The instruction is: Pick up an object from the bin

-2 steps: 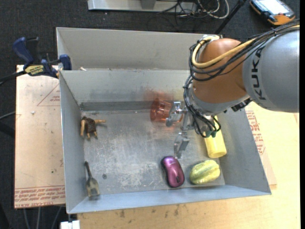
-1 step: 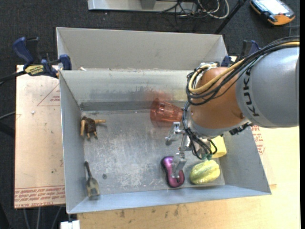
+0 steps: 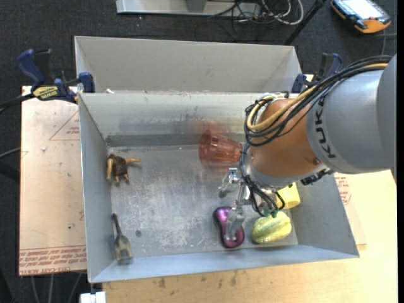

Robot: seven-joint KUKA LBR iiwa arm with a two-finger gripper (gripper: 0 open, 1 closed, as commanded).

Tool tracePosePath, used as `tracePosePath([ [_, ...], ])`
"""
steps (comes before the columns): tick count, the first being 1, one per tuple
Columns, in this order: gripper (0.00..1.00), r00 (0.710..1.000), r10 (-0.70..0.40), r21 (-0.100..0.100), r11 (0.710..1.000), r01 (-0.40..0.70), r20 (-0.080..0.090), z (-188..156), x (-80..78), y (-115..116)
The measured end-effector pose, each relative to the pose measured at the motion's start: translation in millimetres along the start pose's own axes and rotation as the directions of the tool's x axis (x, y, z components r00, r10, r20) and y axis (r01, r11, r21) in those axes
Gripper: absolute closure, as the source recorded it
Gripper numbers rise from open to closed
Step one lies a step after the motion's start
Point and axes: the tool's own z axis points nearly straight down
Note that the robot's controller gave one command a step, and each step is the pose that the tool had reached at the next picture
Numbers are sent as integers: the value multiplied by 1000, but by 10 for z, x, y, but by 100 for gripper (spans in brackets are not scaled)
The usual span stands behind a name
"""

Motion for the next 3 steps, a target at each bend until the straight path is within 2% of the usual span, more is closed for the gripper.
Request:
tracePosePath([
  [1, 100, 861, -509, 6, 861, 509, 11, 282, 110, 106],
  [2, 100, 861, -509, 6, 861, 509, 11, 282, 110, 106],
  [3, 100, 824, -566, 8, 824, 566, 11, -1518, 122, -33],
])
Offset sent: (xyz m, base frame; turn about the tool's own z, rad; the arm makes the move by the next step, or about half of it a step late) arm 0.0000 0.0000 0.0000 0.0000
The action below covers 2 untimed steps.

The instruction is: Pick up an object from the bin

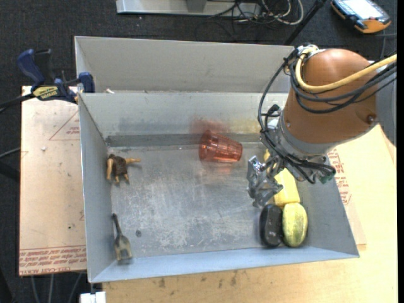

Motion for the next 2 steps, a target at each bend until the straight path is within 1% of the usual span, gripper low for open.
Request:
tracePosePath([
  [1, 100, 1000, -1, -5, 1000, 1, -7, 38, 11, 12],
  [2, 100, 1000, 3, -3, 1000, -3, -3, 65, 19, 13],
])
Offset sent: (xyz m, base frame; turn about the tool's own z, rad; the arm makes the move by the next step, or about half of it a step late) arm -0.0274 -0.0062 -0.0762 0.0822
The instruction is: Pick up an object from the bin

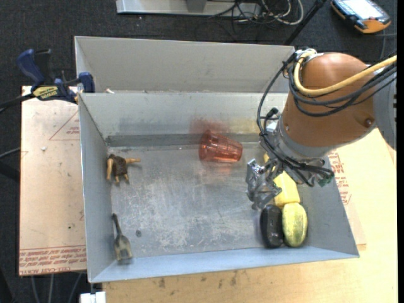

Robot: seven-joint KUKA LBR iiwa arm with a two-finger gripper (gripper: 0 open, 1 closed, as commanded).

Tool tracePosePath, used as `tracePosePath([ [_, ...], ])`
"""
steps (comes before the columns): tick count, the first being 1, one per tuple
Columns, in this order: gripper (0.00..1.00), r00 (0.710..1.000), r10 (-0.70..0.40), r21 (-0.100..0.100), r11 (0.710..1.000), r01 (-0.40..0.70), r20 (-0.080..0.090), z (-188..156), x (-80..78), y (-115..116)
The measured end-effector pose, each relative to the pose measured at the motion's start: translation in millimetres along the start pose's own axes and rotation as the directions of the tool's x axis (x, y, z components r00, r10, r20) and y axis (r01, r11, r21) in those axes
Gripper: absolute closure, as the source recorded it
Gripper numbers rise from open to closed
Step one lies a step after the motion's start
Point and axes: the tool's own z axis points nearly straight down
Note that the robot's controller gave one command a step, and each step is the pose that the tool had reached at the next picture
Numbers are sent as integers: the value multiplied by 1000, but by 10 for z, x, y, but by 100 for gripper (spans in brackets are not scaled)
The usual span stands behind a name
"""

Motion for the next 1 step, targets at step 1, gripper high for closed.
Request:
tracePosePath([
  [1, 100, 985, 175, 1, 985, -175, -2, 596, -75, 249],
])
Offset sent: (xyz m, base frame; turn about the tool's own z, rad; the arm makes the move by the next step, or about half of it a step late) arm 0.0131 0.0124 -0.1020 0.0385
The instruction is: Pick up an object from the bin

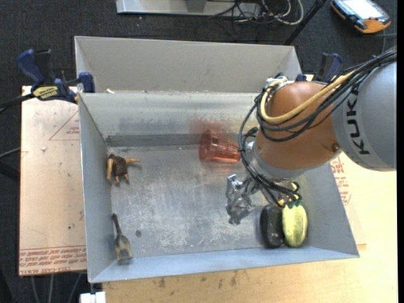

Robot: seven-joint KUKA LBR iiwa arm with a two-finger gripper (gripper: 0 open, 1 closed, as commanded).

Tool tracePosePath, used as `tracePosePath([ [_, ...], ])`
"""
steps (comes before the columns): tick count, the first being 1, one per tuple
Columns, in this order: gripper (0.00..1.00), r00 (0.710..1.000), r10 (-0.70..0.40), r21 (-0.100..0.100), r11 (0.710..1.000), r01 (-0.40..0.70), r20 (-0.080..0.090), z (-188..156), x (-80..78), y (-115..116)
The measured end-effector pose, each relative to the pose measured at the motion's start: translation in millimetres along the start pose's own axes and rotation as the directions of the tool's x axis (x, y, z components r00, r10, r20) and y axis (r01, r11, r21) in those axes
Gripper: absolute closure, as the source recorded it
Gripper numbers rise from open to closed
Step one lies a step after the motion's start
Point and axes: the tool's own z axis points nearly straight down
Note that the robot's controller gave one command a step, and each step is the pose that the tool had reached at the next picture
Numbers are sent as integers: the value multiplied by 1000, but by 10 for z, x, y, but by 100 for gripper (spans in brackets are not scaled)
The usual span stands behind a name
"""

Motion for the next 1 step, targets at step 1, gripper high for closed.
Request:
tracePosePath([
  [1, 100, 999, 41, -5, 999, -41, -7, 292, -73, 4],
])
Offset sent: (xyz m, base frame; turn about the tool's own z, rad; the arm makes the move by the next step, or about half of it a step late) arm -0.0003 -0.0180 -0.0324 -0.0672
